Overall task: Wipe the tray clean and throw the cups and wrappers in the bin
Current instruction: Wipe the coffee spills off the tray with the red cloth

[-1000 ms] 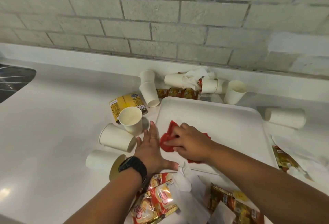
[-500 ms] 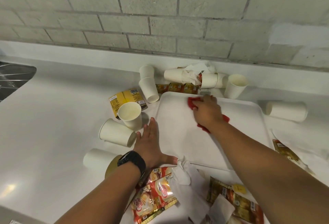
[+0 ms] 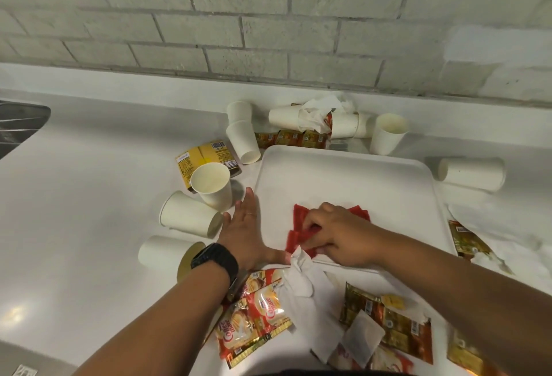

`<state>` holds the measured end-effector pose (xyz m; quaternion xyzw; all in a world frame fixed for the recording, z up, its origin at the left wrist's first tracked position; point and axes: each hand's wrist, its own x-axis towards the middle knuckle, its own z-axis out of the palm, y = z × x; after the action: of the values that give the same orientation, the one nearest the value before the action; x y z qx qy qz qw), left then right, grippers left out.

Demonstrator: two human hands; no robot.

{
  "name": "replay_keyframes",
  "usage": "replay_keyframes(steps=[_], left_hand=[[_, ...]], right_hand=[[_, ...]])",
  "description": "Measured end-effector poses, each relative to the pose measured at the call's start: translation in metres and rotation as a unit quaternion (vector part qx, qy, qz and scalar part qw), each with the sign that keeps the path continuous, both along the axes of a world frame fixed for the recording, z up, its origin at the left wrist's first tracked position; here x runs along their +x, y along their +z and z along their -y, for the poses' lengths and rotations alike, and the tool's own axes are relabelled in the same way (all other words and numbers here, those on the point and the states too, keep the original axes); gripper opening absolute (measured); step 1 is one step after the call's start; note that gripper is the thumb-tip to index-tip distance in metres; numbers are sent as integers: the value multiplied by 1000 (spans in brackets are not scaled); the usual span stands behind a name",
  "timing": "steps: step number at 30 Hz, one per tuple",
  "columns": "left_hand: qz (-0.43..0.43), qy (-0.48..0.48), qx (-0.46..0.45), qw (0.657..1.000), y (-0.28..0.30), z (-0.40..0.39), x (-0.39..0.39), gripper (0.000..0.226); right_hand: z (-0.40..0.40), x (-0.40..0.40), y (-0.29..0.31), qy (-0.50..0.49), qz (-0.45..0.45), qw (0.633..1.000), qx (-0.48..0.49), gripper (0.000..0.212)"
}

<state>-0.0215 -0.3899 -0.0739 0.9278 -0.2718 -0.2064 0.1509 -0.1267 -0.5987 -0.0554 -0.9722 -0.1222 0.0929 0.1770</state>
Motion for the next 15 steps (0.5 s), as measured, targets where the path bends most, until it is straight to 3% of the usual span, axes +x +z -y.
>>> replay_keyframes(steps=[4,9,12,15], left_hand=[[14,-20,17,1000,-1,0,1,149],[15,-25,13,999,-1,0,1,147],[20,-34,22,999,2,0,0,144],[20,-36,25,999,2,0,0,143]], right_hand=[[63,-22,15,-118,-86,989,-4,33],[112,-1,-5,-391,-5,920,38,39],[79,31,-16,-376,43,925,-16,39],[21,61,-18,-301,42,953,13,38]])
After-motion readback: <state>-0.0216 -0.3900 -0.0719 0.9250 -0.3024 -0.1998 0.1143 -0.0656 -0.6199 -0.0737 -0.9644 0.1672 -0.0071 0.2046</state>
